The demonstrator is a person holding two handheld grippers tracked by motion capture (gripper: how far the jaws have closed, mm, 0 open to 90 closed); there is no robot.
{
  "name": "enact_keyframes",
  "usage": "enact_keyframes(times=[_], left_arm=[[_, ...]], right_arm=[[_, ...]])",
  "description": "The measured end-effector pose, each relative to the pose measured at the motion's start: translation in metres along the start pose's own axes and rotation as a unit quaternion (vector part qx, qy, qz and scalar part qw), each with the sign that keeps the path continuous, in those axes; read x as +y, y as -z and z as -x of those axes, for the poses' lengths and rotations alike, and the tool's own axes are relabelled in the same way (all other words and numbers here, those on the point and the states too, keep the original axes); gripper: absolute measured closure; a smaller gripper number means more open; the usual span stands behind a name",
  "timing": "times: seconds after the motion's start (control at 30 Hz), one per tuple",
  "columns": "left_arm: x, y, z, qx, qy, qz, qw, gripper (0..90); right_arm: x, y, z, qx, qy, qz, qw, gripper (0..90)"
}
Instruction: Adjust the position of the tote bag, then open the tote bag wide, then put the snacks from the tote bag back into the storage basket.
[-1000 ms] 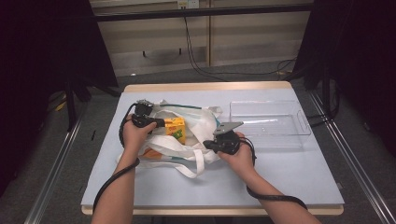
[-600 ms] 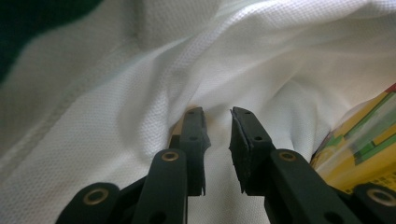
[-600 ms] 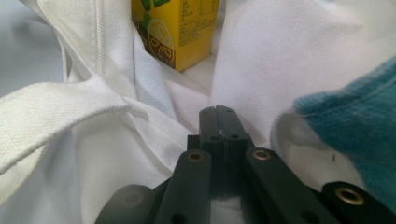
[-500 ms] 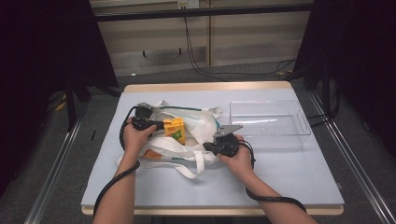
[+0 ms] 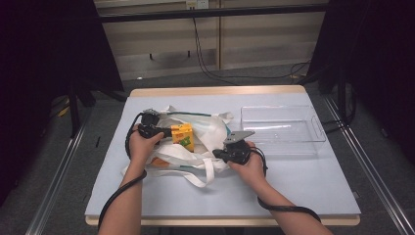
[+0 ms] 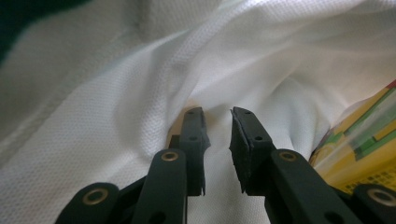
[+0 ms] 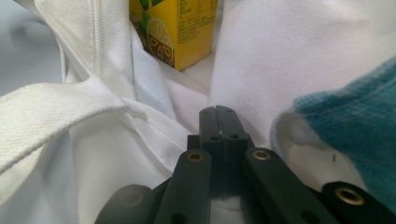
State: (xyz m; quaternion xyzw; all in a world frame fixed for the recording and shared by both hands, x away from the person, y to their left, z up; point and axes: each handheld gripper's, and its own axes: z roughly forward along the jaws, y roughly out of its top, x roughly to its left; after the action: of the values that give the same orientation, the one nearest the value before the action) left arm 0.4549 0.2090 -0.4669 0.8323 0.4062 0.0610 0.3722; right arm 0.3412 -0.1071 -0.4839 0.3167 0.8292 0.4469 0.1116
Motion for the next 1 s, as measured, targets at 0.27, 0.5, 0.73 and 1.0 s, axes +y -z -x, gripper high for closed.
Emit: enact_keyframes(times=[0.27, 0.5, 0.73, 1.0], left_arm=[[0.004, 0.01, 0.001, -0.015, 0.014, 0.02, 0.9996, 68.3], [0.012, 0.036, 0.005, -0.007, 0.014, 0.037, 0.9992, 62.7], [0.01, 0.056, 0.009, 0.007, 0.013, 0.047, 0.9988, 53.2], [0.014, 0.07, 0.021, 0.028, -0.009, 0.034, 0.999, 42.4]], right_arm=[[0.004, 0.003, -0.002, 0.009, -0.005, 0.003, 0.9999, 82.9], [0.022, 0.009, -0.009, -0.002, 0.023, -0.002, 0.9997, 69.9], [0.045, 0.017, -0.014, 0.003, 0.037, 0.001, 0.9993, 58.5], [0.059, 0.022, -0.01, 0.012, 0.036, 0.004, 0.9993, 48.8]])
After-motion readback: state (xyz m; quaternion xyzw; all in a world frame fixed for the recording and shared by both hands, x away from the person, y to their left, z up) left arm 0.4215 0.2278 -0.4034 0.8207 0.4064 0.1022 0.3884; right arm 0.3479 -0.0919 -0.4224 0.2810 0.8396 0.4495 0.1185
